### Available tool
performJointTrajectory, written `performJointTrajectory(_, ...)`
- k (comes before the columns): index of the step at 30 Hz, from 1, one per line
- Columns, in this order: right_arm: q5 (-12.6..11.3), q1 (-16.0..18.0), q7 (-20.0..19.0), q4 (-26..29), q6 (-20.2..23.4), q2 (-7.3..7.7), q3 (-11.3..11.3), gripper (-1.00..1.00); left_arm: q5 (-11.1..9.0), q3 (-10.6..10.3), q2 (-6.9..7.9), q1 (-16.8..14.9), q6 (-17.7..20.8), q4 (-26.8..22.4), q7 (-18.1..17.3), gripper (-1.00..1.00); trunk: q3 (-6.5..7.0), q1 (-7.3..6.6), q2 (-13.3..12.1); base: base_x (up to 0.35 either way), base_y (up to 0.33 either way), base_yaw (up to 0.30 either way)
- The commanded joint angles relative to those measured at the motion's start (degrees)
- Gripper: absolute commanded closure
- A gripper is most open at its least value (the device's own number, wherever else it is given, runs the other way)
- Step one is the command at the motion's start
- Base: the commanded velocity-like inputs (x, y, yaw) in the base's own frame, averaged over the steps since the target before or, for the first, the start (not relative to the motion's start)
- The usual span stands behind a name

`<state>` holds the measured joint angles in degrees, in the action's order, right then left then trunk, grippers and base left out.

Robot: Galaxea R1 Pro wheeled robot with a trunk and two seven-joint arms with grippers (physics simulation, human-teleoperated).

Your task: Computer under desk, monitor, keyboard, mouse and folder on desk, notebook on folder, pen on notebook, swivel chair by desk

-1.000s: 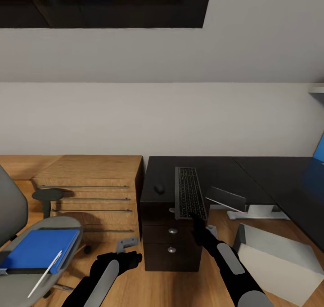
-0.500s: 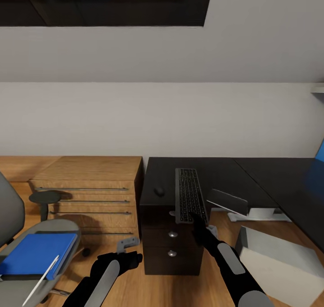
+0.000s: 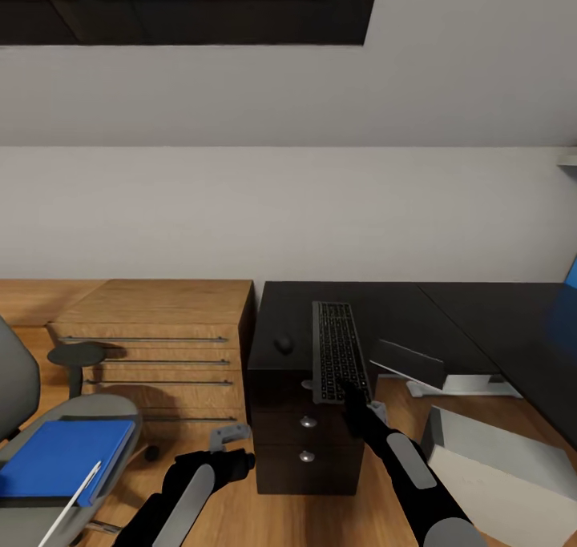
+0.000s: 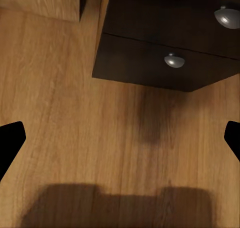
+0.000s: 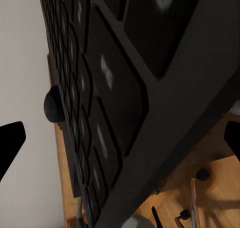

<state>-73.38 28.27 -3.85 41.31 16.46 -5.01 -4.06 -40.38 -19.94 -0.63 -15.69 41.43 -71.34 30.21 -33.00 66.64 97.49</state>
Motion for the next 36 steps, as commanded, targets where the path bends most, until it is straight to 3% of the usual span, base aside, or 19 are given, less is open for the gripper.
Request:
performJointTrajectory(1,-0.2,0.0,-0.1,0.0,0.4,-0.06,-0.3,-1.00,-0.6,-0.2,0.01,0.0,0.1,0.0,0.6,-1.00,-0.06,0.00,0.0,0.022,0.000,0.000)
performJointTrajectory(8,-0.2,0.0,-0.1,0.0,0.4,-0.01,-0.3,-1.00,-0.6,-0.3,0.01,0.0,0.1,0.1,0.6,-1.00,-0.06,0.00,0.0,0.006,0.000,0.000)
performJointTrajectory(9,-0.2,0.0,-0.1,0.0,0.4,-0.02,-0.2,1.00,-0.6,-0.4,0.01,0.0,0.1,0.1,0.6,-1.00,-0.06,0.00,0.0,0.001,0.000,0.000)
performJointTrajectory(24,-0.1,0.0,-0.1,0.6,0.4,0.07,-0.3,1.00,-0.7,-0.3,0.02,0.0,0.1,1.2,0.6,-1.00,-0.06,0.00,0.0,0.000,0.000,0.000)
performJointTrajectory(30,-0.1,0.0,-0.1,0.9,0.4,0.21,-0.3,1.00,-0.6,-0.5,-0.06,0.0,0.1,1.3,0.6,-1.00,1.02,-1.32,-2.4,0.000,0.000,0.000)
performJointTrajectory(33,-0.1,0.0,-0.5,3.2,0.4,0.25,-0.2,1.00,-0.6,-0.7,-0.07,0.0,0.1,1.3,0.6,-1.00,1.56,-1.98,-3.6,0.000,0.000,0.000)
performJointTrajectory(36,-0.2,-0.7,-0.4,11.9,0.7,0.20,-0.2,1.00,-0.6,-0.8,-0.08,0.0,0.1,1.5,0.6,-1.00,2.09,-2.64,-4.8,0.000,0.000,0.000)
